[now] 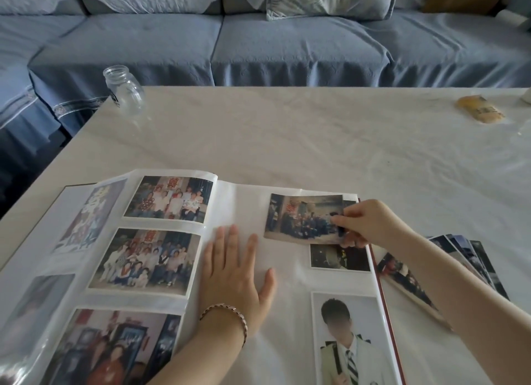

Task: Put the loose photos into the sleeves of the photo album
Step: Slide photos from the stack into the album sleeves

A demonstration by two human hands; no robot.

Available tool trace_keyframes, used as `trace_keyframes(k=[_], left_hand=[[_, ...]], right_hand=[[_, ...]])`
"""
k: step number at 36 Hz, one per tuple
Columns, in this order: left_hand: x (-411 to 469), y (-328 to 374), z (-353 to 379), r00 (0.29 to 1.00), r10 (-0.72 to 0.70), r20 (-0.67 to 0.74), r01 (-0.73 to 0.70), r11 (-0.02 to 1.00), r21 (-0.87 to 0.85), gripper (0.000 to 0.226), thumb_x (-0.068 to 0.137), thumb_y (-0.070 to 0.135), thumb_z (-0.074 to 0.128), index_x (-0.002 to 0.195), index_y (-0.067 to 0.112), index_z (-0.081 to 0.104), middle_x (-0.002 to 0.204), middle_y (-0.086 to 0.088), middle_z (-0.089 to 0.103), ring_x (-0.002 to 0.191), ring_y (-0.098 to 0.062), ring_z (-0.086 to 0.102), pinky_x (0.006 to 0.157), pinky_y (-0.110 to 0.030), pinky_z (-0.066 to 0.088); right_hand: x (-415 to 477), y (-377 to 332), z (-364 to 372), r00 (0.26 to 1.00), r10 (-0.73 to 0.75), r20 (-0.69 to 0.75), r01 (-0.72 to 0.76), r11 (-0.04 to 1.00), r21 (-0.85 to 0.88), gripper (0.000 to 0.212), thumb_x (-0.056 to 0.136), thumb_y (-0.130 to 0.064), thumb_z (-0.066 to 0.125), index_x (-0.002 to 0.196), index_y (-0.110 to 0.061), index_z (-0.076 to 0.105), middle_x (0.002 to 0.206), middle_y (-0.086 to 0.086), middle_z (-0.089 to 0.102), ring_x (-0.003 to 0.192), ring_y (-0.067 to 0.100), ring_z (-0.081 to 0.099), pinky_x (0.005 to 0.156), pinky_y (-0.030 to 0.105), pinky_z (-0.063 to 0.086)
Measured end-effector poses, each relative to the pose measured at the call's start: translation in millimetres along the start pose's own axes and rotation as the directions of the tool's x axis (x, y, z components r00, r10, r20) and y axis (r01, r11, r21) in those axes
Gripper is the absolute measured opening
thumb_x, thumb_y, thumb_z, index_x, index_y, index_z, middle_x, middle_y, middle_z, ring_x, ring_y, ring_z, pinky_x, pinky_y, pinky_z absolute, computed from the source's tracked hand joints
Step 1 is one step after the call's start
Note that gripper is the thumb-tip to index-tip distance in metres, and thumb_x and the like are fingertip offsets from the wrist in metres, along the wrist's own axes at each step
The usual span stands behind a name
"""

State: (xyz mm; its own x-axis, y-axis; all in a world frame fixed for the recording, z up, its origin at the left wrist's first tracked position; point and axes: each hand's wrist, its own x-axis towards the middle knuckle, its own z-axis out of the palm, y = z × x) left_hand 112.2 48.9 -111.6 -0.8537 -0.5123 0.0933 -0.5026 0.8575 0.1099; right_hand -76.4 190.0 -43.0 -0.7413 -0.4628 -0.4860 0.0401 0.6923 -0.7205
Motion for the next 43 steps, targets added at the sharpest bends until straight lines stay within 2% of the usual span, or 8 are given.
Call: trace_keyframes(k=[11, 16, 24, 27, 31, 37, 40, 43], left_hand=[[2, 2, -6, 0.997, -0.026, 0.074, 0.026, 1.000, 0.002, 0.059, 0.078, 0.051, 0.035, 0.115, 0.017, 0.065, 0.135, -0.017, 0.051, 0.128, -0.034, 0.045, 0.108, -0.038, 0.011], [3, 2, -5, 0.997, -0.038, 0.062, 0.038, 0.999, 0.013, 0.059, 0.078, 0.053, 0.035, 0.113, 0.016, 0.066, 0.135, -0.021, 0.050, 0.127, -0.038, 0.045, 0.108, -0.038, 0.009], [3, 3, -5, 0.998, -0.053, 0.033, 0.052, 0.998, 0.029, 0.059, 0.075, 0.053, 0.036, 0.113, 0.018, 0.066, 0.136, -0.023, 0.048, 0.127, -0.041, 0.043, 0.108, -0.040, 0.011], [4, 3, -4, 0.998, -0.053, 0.026, 0.052, 0.998, 0.039, 0.059, 0.075, 0.052, 0.036, 0.113, 0.019, 0.066, 0.134, -0.023, 0.050, 0.126, -0.041, 0.044, 0.104, -0.043, 0.020], [4, 3, -3, 0.999, -0.039, 0.001, 0.039, 0.999, 0.035, 0.058, 0.075, 0.051, 0.036, 0.114, 0.019, 0.065, 0.134, -0.023, 0.050, 0.126, -0.042, 0.044, 0.104, -0.045, 0.020], [3, 2, -3, 1.000, -0.031, 0.004, 0.031, 0.999, 0.039, 0.058, 0.077, 0.051, 0.036, 0.115, 0.018, 0.065, 0.134, -0.022, 0.050, 0.127, -0.041, 0.043, 0.108, -0.041, 0.010], [3, 2, -3, 0.999, -0.030, 0.021, 0.029, 0.999, 0.046, 0.058, 0.077, 0.051, 0.036, 0.116, 0.018, 0.065, 0.134, -0.022, 0.050, 0.127, -0.042, 0.043, 0.108, -0.040, 0.009], [3, 2, -4, 0.999, -0.030, 0.033, 0.028, 0.998, 0.058, 0.059, 0.078, 0.051, 0.036, 0.117, 0.017, 0.065, 0.134, -0.023, 0.050, 0.127, -0.041, 0.043, 0.109, -0.039, 0.006]], right_hand=[[20, -29, 45, 0.995, -0.099, -0.018, 0.097, 0.992, -0.078, 0.023, 0.090, -0.014, 0.061, 0.068, -0.011, 0.062, 0.047, 0.000, 0.062, 0.035, 0.008, 0.056, 0.035, 0.013, 0.039], [21, -20, 42, 0.990, -0.070, -0.125, 0.085, 0.989, 0.124, 0.015, 0.086, -0.005, 0.063, 0.073, -0.009, 0.068, 0.056, 0.004, 0.065, 0.055, 0.019, 0.063, 0.064, 0.030, 0.057], [24, -29, 54, 0.993, -0.099, -0.062, 0.105, 0.991, 0.087, 0.013, 0.085, 0.000, 0.061, 0.077, -0.001, 0.071, 0.056, 0.005, 0.064, 0.042, 0.008, 0.059, 0.052, 0.016, 0.053], [23, -36, 56, 0.999, -0.050, 0.019, 0.043, 0.969, 0.245, 0.017, 0.087, 0.006, 0.053, 0.079, 0.003, 0.067, 0.062, 0.011, 0.062, 0.041, 0.010, 0.059, 0.050, 0.021, 0.055], [19, -35, 54, 0.997, 0.039, 0.071, -0.065, 0.912, 0.404, 0.009, 0.085, -0.011, 0.065, 0.080, -0.004, 0.067, 0.075, 0.012, 0.069, 0.051, 0.014, 0.061, 0.044, 0.019, 0.049], [23, -21, 68, 0.982, -0.035, -0.186, 0.075, 0.975, 0.210, 0.014, 0.073, -0.023, 0.079, 0.074, -0.012, 0.071, 0.067, 0.003, 0.069, 0.053, 0.011, 0.054, 0.060, 0.024, 0.053], [20, -19, 77, 0.929, -0.149, -0.339, 0.194, 0.976, 0.103, 0.014, 0.075, -0.018, 0.077, 0.066, -0.017, 0.066, 0.063, -0.005, 0.064, 0.051, 0.007, 0.053, 0.050, 0.011, 0.044], [12, -20, 84, 0.881, -0.262, -0.394, 0.278, 0.960, -0.018, 0.009, 0.080, -0.014, 0.072, 0.073, -0.017, 0.067, 0.067, -0.009, 0.062, 0.059, 0.005, 0.055, 0.054, 0.015, 0.044]])
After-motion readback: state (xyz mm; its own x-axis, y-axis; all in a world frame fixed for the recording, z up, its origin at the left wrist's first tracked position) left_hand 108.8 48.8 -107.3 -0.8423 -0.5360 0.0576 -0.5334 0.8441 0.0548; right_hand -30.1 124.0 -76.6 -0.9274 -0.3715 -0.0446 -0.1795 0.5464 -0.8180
